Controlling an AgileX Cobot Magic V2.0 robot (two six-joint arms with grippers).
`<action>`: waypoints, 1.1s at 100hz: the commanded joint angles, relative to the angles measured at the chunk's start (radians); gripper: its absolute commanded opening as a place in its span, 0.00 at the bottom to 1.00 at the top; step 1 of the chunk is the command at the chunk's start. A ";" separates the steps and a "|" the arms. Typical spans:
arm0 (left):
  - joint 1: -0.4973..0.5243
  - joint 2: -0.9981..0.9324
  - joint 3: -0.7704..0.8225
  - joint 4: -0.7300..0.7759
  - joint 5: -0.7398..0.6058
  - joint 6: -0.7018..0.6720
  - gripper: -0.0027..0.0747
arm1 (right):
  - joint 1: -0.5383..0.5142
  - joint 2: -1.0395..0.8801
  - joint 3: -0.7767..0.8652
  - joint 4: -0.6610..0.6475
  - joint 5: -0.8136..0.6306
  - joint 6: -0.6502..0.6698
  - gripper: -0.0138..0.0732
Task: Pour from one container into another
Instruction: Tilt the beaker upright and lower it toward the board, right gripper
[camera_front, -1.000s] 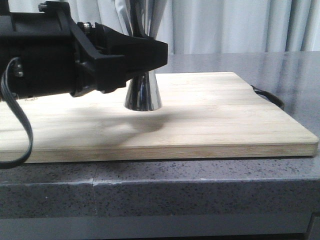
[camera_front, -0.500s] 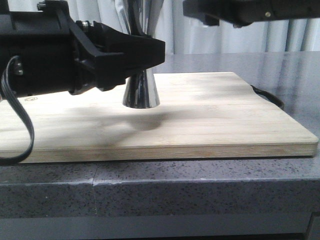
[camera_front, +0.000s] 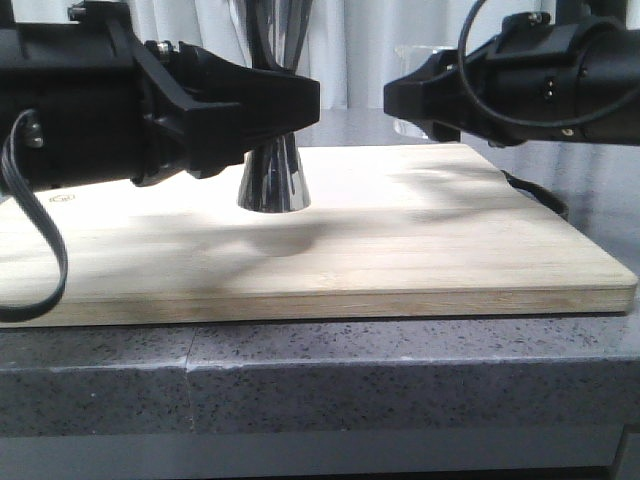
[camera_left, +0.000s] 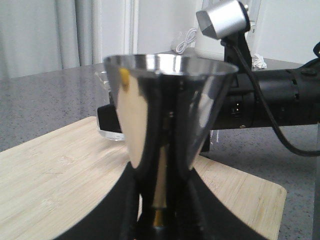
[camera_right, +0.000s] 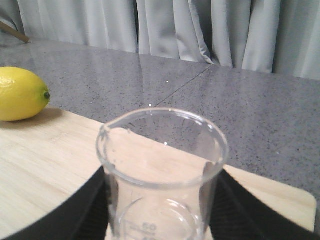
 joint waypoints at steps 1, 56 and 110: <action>0.001 -0.041 -0.023 -0.027 -0.096 -0.002 0.01 | -0.004 -0.038 -0.005 0.017 -0.099 -0.001 0.49; 0.001 -0.041 -0.023 -0.027 -0.096 -0.002 0.01 | -0.004 0.065 0.028 0.017 -0.268 -0.012 0.49; 0.001 -0.041 -0.023 -0.027 -0.096 -0.002 0.01 | -0.004 0.101 0.028 0.017 -0.246 -0.091 0.49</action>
